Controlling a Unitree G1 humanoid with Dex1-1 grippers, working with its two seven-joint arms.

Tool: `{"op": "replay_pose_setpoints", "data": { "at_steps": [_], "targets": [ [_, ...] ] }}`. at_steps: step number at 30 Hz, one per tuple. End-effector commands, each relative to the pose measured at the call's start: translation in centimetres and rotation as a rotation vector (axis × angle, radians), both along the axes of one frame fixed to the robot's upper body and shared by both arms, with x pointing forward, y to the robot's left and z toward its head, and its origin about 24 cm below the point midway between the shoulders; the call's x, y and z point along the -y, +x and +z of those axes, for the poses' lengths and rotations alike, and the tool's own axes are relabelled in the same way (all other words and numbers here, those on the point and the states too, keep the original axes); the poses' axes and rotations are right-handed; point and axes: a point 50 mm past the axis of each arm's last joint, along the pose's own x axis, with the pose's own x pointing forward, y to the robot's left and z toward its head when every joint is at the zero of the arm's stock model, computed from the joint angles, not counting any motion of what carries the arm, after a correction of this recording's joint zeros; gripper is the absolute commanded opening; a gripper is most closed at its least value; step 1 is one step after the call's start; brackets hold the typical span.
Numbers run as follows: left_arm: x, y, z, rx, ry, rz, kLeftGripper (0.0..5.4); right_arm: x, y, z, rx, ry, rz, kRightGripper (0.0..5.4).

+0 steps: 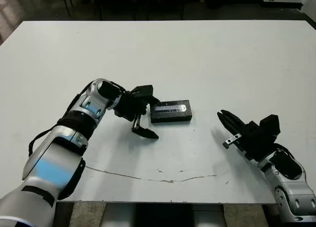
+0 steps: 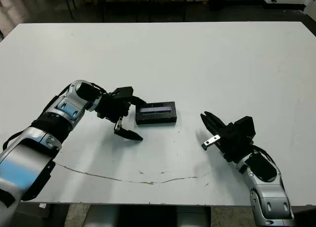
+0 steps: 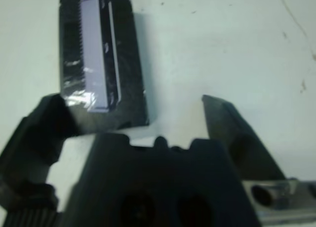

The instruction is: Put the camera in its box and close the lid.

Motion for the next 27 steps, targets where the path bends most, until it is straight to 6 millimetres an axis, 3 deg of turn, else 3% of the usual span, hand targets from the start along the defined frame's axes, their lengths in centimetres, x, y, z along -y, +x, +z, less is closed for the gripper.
{"op": "replay_pose_setpoints", "data": {
  "at_steps": [1, 8, 11, 14, 20, 27],
  "targets": [
    [-1.9, -0.5, -1.0, -0.039, -0.015, 0.046, 5.39, 0.1, -0.1, -0.5, -0.017, -0.004, -0.009, 0.0],
    [-7.5, -1.1, 0.3, 0.096, -0.063, 0.341, 5.39, -0.1, -0.1, -0.7, -0.023, -0.008, -0.011, 0.0],
    [-9.9, -2.0, 1.1, 0.188, -0.104, 0.536, 5.39, -0.1, 0.0, -0.7, -0.025, 0.0, -0.013, 0.0],
    [-11.0, -3.1, 1.8, 0.224, -0.217, 0.798, 5.3, -0.2, 0.2, -0.6, -0.017, 0.002, -0.013, 0.0],
    [-9.3, -4.9, 2.6, 0.399, -0.445, 1.115, 4.07, -0.4, 0.7, -0.1, -0.011, -0.004, -0.021, 0.0],
    [-4.1, -6.1, 4.7, 0.415, -0.665, 1.047, 2.36, -0.5, 1.1, 0.2, -0.003, 0.007, -0.037, 0.0]
  ]
}}
